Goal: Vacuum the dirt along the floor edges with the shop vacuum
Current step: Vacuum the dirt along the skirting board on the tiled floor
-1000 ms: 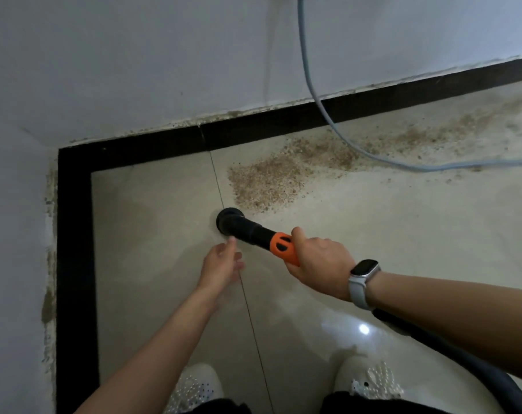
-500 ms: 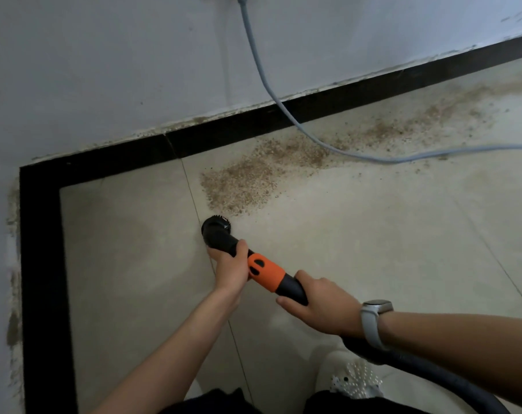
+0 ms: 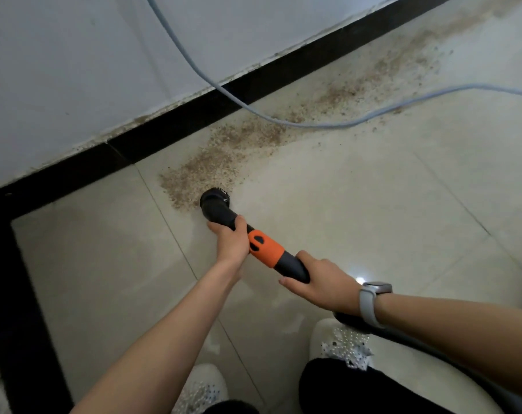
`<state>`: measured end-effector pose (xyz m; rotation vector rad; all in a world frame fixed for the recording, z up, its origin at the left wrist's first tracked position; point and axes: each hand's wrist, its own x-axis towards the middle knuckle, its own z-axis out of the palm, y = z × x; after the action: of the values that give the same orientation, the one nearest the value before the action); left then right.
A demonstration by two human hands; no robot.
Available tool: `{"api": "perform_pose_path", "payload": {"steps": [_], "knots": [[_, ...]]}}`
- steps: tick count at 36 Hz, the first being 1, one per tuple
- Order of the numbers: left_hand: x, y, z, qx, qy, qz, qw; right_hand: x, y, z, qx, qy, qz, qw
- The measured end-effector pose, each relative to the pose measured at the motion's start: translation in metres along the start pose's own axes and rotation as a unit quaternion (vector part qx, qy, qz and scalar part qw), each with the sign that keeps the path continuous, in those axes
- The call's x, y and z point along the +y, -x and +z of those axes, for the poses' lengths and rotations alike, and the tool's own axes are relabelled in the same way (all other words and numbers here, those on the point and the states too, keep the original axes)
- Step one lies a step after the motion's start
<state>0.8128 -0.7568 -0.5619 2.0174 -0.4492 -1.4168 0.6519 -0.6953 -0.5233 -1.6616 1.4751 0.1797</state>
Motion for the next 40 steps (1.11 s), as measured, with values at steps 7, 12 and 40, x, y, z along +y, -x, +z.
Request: {"api": "perform_pose_path", "payload": {"steps": [7,12,40], "knots": [[0.010,-0.007,-0.007,0.045,-0.043,0.015,0.998,0.007,0.008,0.011,0.054,0.047,0.026,0.997],[0.042,-0.008,-0.001,0.049,-0.057,0.057,0.996,-0.008,-0.001,-0.003,0.089,0.034,-0.012,0.995],[-0.029,0.028,-0.006,0.190,0.066,0.048,0.978,-0.008,0.000,0.036,0.061,0.113,-0.135,0.982]]}}
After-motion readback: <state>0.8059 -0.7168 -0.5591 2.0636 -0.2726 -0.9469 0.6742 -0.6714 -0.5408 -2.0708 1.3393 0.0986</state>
